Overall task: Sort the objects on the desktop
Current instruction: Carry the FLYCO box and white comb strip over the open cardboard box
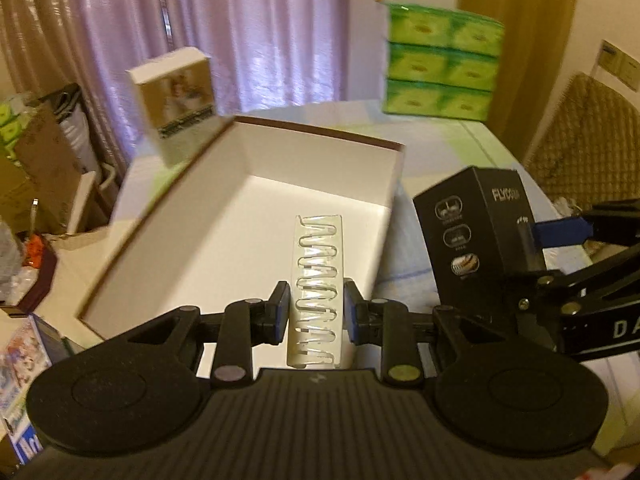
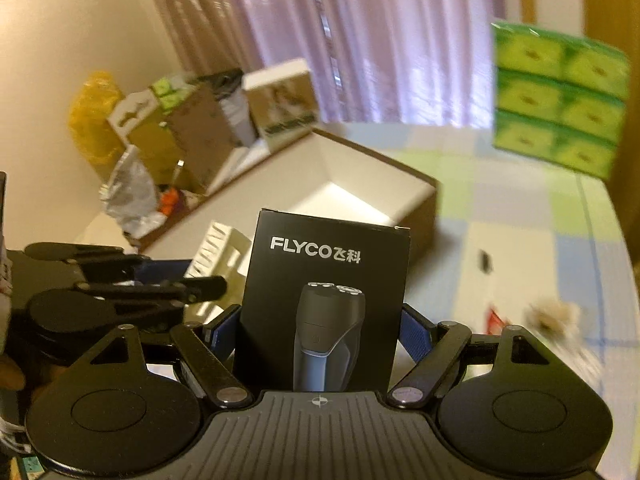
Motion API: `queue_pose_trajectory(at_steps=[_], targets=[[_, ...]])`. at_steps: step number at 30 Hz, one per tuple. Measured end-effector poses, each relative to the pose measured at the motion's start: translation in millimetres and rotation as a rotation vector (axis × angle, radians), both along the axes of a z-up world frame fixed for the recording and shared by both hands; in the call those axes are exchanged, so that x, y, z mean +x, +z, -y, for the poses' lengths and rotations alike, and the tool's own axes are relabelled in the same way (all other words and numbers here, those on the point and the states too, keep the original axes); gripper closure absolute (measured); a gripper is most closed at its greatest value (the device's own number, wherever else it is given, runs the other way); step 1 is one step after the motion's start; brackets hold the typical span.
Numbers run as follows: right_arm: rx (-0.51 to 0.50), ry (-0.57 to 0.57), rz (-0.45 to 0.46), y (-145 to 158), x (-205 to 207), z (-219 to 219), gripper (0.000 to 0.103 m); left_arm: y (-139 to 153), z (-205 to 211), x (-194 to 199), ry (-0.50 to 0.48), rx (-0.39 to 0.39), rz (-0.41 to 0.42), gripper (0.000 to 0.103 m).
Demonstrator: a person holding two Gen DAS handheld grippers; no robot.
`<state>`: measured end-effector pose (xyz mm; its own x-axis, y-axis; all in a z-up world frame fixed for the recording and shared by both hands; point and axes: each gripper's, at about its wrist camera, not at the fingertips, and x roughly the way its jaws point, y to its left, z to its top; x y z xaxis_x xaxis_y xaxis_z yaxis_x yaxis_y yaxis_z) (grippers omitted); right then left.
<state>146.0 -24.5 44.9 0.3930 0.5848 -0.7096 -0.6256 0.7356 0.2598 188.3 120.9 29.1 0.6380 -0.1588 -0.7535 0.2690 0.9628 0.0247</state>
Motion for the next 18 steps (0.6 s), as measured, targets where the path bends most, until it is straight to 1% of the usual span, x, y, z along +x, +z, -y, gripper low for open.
queue_pose_trajectory(at_steps=[7, 11, 15, 18], targets=[[0.028, 0.037, -0.011, 0.0, 16.2, -60.8, 0.025, 0.4, -45.8, 27.1, 0.058, 0.04, 0.019, 0.079], [0.025, 0.046, -0.005, -2.7, 22.3, -88.7, 0.025, -6.5, -66.5, 39.2, 0.085, 0.048, 0.006, 0.079], [0.005, 0.053, -0.021, -14.2, 29.4, -111.9, 0.025, -15.6, -86.4, 48.5, 0.107, 0.051, -0.015, 0.08], [-0.039, 0.062, -0.031, -28.6, 32.9, -127.8, 0.025, -25.2, -96.2, 54.7, 0.113, 0.058, -0.036, 0.08]])
